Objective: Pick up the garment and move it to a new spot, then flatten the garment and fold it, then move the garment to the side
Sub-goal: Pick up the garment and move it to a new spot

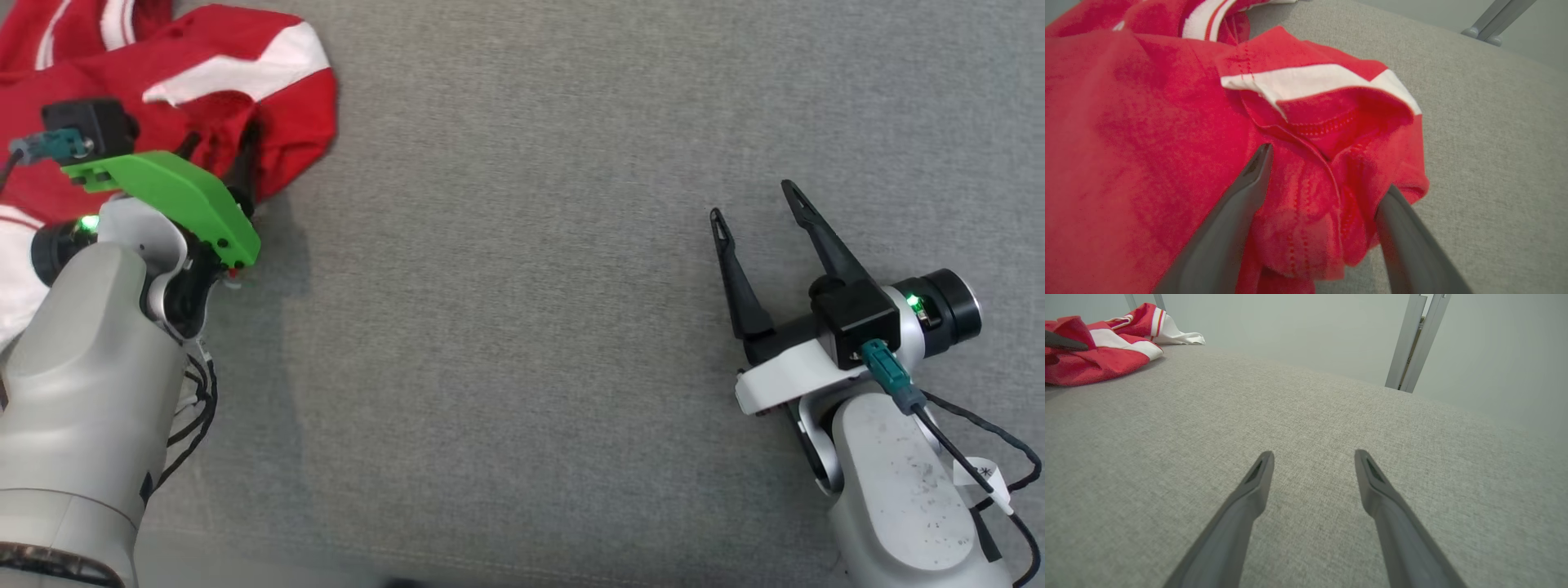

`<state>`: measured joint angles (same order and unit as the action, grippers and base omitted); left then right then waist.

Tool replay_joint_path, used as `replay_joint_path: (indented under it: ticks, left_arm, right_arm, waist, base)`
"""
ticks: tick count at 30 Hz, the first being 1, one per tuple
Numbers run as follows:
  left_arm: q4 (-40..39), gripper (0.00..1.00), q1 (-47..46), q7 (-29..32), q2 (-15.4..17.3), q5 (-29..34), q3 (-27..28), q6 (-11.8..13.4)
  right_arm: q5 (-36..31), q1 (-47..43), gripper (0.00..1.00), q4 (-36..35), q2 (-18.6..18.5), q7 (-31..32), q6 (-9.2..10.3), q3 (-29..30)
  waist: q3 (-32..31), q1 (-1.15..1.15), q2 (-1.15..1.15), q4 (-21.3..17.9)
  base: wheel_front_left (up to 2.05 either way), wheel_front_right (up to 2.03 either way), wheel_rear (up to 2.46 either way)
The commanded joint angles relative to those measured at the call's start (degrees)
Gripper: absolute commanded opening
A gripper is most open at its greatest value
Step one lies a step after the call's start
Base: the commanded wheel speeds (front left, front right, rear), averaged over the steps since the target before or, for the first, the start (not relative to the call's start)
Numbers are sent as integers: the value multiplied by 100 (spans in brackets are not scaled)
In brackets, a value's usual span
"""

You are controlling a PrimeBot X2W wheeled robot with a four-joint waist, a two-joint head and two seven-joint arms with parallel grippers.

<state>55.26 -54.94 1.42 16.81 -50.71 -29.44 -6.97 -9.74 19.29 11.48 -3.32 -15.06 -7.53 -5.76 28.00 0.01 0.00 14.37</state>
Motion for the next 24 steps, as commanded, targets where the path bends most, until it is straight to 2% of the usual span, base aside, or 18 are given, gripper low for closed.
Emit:
replay_joint_path:
  ticks: [1,3,6,7,8,9,14,18,24]
  left_arm:
    - [195,100,-124,41,-21,93,-60,61]
    - [536,100,-218,23,37,247,-175,160]
    - [872,100,-195,52,-9,347,-319,136]
    - [978,89,-187,64,-21,386,-370,110]
    - [1044,32,-162,77,-30,419,-425,92]
    - [1103,0,-126,45,-53,442,-477,67]
    - [1075,0,-118,-311,-26,477,-559,-20]
    - [757,0,-147,-637,-69,471,-649,-47]
    - [-226,0,52,-839,-112,445,-947,-59]
  right_arm:
    - [51,58,100,-8,-13,-18,8,-3]
    - [68,33,100,4,-4,-17,8,-8]
    - [83,-43,100,43,2,-17,8,-14]
    - [102,-73,100,64,4,-16,8,-15]
    - [118,-105,100,84,7,-17,8,-16]
    - [139,-146,100,110,12,-17,8,-16]
    - [268,-307,100,181,33,-17,8,29]
    - [430,-535,100,235,41,-17,8,56]
    - [771,-890,100,226,42,-17,8,47]
  waist:
    - [280,-1,0,-418]
    - [244,-1,0,-469]
    - [167,-1,0,-525]
    - [127,-1,0,-540]
    - [86,-1,0,-552]
    - [23,-1,0,-564]
    - [-322,-1,0,-569]
    - [-719,-1,0,-525]
    - [-1359,-1,0,-524]
  base:
    - [0,0,0]
    - [0,0,0]
    - [0,0,0]
    - [0,0,0]
    - [0,0,0]
    - [0,0,0]
    - [0,0,0]
    - [0,0,0]
    - [0,0,0]
